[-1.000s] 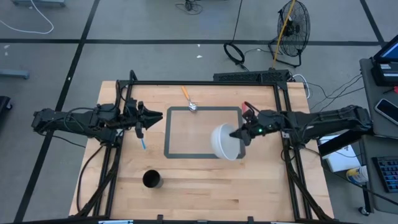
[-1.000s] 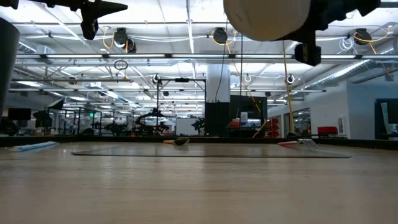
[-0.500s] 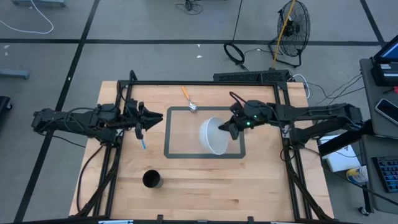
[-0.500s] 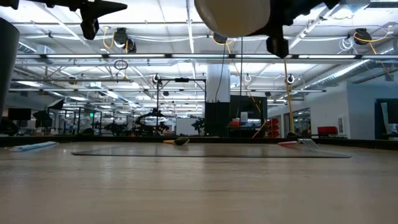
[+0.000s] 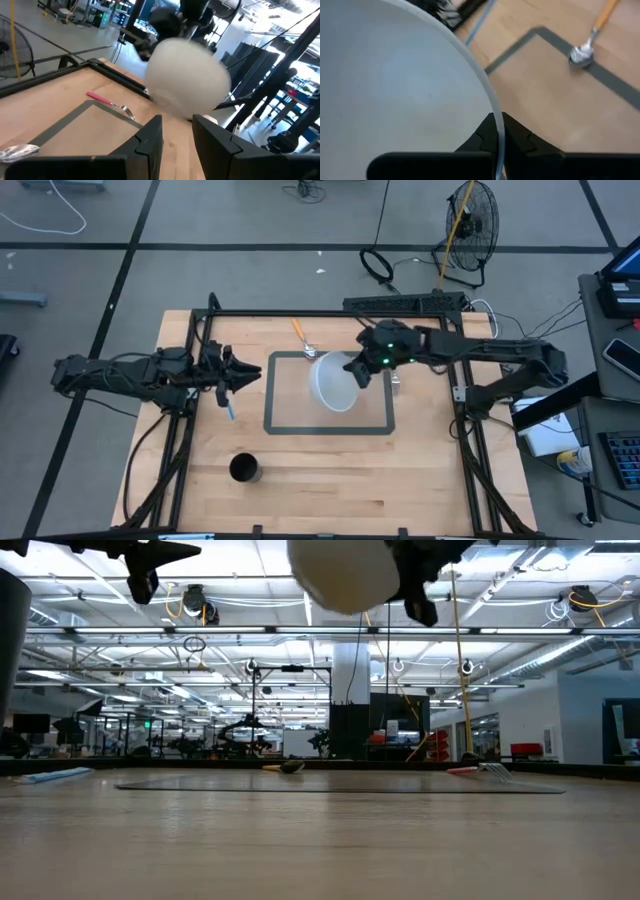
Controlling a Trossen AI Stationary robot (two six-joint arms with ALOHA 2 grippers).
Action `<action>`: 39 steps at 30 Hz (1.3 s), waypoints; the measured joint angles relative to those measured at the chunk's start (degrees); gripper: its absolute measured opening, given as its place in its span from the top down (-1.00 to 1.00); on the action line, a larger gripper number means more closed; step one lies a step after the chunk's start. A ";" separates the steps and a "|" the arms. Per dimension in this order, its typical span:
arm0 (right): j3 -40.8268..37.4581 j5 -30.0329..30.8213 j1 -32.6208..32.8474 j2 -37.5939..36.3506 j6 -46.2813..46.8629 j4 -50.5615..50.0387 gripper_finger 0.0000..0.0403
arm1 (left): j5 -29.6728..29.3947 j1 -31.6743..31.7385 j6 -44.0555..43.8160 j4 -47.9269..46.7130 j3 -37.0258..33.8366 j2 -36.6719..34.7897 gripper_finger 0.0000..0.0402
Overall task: Pick & Place Utensil
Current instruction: Put the white bowl on the table mat
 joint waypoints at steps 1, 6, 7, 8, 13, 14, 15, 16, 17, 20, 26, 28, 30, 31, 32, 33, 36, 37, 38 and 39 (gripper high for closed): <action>0.00 0.15 0.00 1.39 0.42 0.02 1.00 | 0.00 0.00 0.48 0.21 0.00 -0.33 0.44; 0.00 1.22 -1.14 9.37 3.51 2.66 1.00 | -0.25 0.00 2.36 0.15 0.02 -3.28 0.44; 0.00 1.19 -1.45 10.80 4.29 3.76 1.00 | -0.26 0.00 2.47 -0.03 0.02 -3.91 0.44; -0.02 1.07 -1.72 12.22 5.17 5.31 1.00 | -0.26 0.00 2.54 -0.32 0.02 -4.60 0.44; 3.12 -1.10 -2.16 18.81 6.48 7.82 1.00 | -0.30 0.00 1.79 -3.29 0.02 -6.88 0.44; 4.09 -1.93 -2.16 19.80 5.88 7.37 1.00 | -0.30 0.00 1.51 -3.75 0.02 -7.14 0.44; 4.83 -2.15 -2.16 20.60 5.28 6.58 1.00 | -0.29 0.00 1.35 -4.17 0.02 -7.24 0.44; 5.29 -2.07 -2.18 21.08 4.70 5.52 1.00 | -0.30 0.00 0.83 -4.46 0.02 -7.27 0.44; 5.38 -1.94 -2.24 21.21 4.17 4.57 1.00 | -0.28 0.00 0.53 -4.72 0.04 -7.23 0.44; 5.38 -1.65 -2.65 21.20 2.75 0.52 1.00 | 0.11 0.00 0.01 -5.96 0.04 -7.18 0.44; 5.40 2.13 -3.76 21.20 1.05 -7.80 1.00 | -0.21 0.00 -0.30 -6.22 0.04 -7.07 0.44; 5.40 3.95 -4.13 21.15 0.98 -9.80 1.00 | -0.88 0.00 -0.30 -6.21 0.04 -7.07 0.44; 5.40 5.50 -4.50 21.16 0.95 -11.67 1.00 | -1.31 0.00 -0.30 -6.22 0.04 -7.07 0.44; 5.40 5.94 -4.78 21.17 0.96 -12.15 1.00 | -1.33 0.00 -0.30 -6.19 0.04 -7.07 0.44; 5.40 6.13 -5.10 21.17 0.85 -12.65 1.00 | -1.33 0.00 -0.30 -6.19 0.04 -7.07 0.44; 5.40 6.12 -5.46 21.15 0.66 -13.16 1.00 | -1.34 0.00 -0.28 -6.17 0.04 -7.07 0.44; 5.40 5.90 -6.33 21.69 0.57 -13.95 1.00 | -1.36 0.00 -0.32 -6.17 0.04 -7.07 0.44; 5.40 5.83 -6.50 22.10 0.57 -13.79 1.00 | -1.36 0.00 -0.32 -6.16 0.04 -7.07 0.44; 5.40 5.80 -6.64 22.45 0.56 -14.00 0.99 | -1.36 0.00 -0.32 -6.14 0.03 -7.07 0.44; 5.39 5.63 -6.71 22.74 0.55 -14.55 0.99 | -1.36 0.00 -0.32 -6.15 0.04 -7.07 0.44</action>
